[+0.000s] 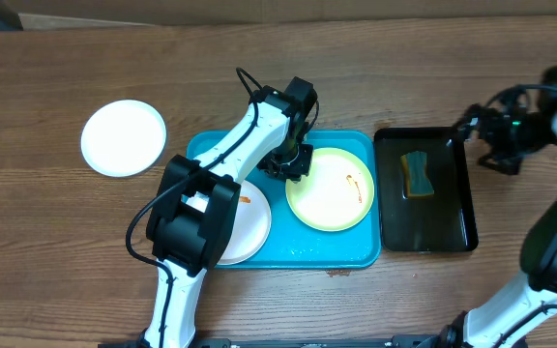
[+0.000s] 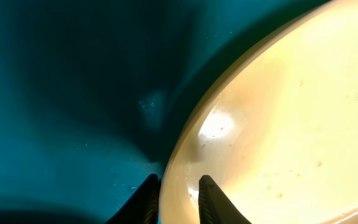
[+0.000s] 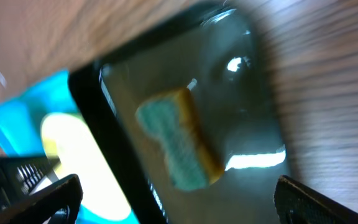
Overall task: Clean dirty plates on tray and stack at the side
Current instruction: 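Lower right gripper into the black tray and grasp the sponge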
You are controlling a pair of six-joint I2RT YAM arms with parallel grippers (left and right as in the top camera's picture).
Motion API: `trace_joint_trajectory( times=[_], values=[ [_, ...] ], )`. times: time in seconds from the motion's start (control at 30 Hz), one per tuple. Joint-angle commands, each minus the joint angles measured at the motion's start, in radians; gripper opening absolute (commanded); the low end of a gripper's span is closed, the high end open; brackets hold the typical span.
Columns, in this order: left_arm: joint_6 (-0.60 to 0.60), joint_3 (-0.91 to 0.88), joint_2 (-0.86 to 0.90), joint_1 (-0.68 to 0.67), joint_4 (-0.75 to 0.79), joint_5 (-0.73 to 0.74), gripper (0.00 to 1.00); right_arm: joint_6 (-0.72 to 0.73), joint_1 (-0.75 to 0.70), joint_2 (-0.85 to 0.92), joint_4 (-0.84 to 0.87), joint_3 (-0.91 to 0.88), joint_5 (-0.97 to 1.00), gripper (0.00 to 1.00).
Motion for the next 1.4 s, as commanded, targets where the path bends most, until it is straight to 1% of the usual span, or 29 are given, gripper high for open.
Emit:
trace_joint_trajectory(
  times=[0.0,0.13,0.2,0.27,0.33,0.43,0.53,0.57,0.6,0.63,0.67,0.7,0.9,1.1,1.37],
  values=[
    [-0.006,-0.008,0.008,-0.006,-0.003,-0.006,0.23,-0.025,0.089,-0.053,-0.058,0.009,0.132,1.0],
    [-0.006,-0.008,0.008,-0.006,0.001,-0.007,0.23,-0.005,0.191,-0.053,-0.118,0.003,0.266,1.0],
    [-0.006,-0.008,0.008,-0.006,0.004,-0.007,0.23,0.039,0.234,-0.053,-0.123,0.003,0.353,1.0],
    [-0.006,-0.008,0.008,-0.006,0.003,-0.007,0.24,0.05,0.263,-0.053,-0.115,0.003,0.394,1.0],
    [-0.006,-0.008,0.008,-0.006,0.003,-0.007,0.24,0.051,0.282,-0.053,-0.095,0.003,0.381,1.0],
    [-0.006,-0.008,0.008,-0.006,0.004,-0.006,0.24,0.05,0.294,-0.051,-0.082,0.003,0.303,1.0],
    [-0.006,-0.008,0.008,-0.006,0.008,-0.007,0.24,0.05,0.295,-0.046,-0.087,0.003,0.298,1.0],
    [-0.006,-0.008,0.008,-0.006,0.01,-0.007,0.24,0.051,0.295,-0.045,-0.089,0.003,0.303,0.92],
    [-0.006,-0.008,0.008,-0.006,0.01,-0.006,0.24,0.052,0.295,-0.045,-0.089,0.003,0.31,0.74],
    [-0.006,-0.008,0.008,-0.006,0.01,-0.006,0.24,0.064,0.295,-0.045,-0.089,0.003,0.325,0.64],
    [-0.006,-0.008,0.008,-0.006,0.008,-0.006,0.24,0.066,0.295,-0.045,-0.087,0.002,0.331,0.56],
    [-0.006,-0.008,0.008,-0.006,0.008,-0.006,0.24,0.065,0.296,-0.045,-0.082,0.0,0.333,0.52],
    [-0.006,-0.008,0.008,-0.006,0.008,-0.006,0.24,0.066,0.311,-0.045,-0.016,-0.078,0.372,0.48],
    [-0.006,-0.008,0.008,-0.006,0.009,-0.006,0.24,0.065,0.332,-0.045,0.122,-0.217,0.375,0.5],
    [-0.006,-0.008,0.008,-0.006,0.007,-0.006,0.24,0.061,0.391,-0.045,0.256,-0.332,0.377,0.54]
  ],
)
